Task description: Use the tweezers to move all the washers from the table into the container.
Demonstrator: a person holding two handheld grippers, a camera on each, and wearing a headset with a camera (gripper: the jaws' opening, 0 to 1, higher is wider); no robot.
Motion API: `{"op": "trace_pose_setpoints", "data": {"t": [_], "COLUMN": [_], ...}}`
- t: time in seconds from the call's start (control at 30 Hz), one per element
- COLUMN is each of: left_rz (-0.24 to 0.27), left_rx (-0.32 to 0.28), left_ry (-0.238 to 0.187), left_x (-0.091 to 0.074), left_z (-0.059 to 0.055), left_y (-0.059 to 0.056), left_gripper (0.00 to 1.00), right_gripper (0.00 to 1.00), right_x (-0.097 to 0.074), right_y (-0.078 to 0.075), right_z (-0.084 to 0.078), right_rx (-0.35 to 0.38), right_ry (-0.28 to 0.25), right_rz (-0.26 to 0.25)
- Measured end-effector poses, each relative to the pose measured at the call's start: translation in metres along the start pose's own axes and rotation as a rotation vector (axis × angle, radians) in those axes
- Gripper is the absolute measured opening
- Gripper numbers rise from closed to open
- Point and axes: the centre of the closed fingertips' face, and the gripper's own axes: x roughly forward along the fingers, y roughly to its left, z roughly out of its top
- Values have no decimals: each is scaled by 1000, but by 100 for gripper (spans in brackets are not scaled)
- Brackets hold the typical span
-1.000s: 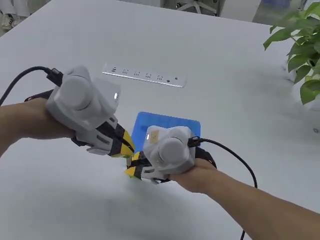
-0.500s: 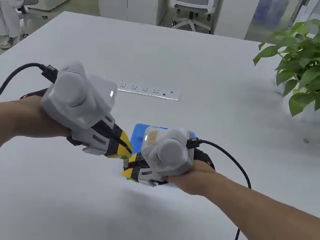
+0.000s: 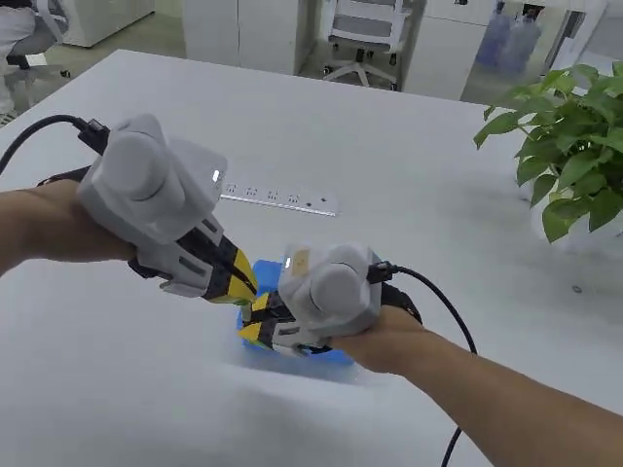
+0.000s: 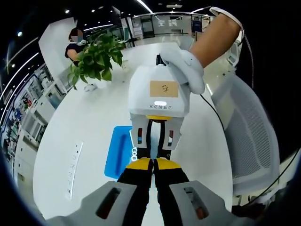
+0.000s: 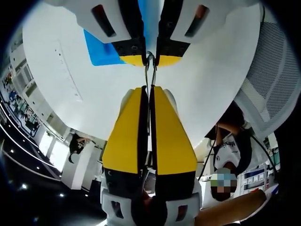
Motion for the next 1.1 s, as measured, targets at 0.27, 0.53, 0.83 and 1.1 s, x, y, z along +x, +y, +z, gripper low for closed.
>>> {"op": "trace_pose_setpoints", "data": {"t": [0.27, 0.53, 0.83, 1.1], "left_rz": [4, 0, -7, -20], "left_rx": [17, 14, 4, -10], "left_ry": [-9, -16, -22, -26], "left_x": [6, 17, 31, 45], "left_z": [7, 6, 0, -8], "left_y": [12, 22, 34, 42], "left_gripper": [6, 6, 6, 6], "right_gripper": [9, 10, 10, 10], "right_x": [-8, -8, -3, 5], "right_y": [-14, -25, -34, -40], "right_z": [-8, -21, -36, -52], "right_rx": [-1, 10, 26, 43], "right_ry": [9, 22, 32, 43], "right_rz": [-25, -29, -25, -16]}}
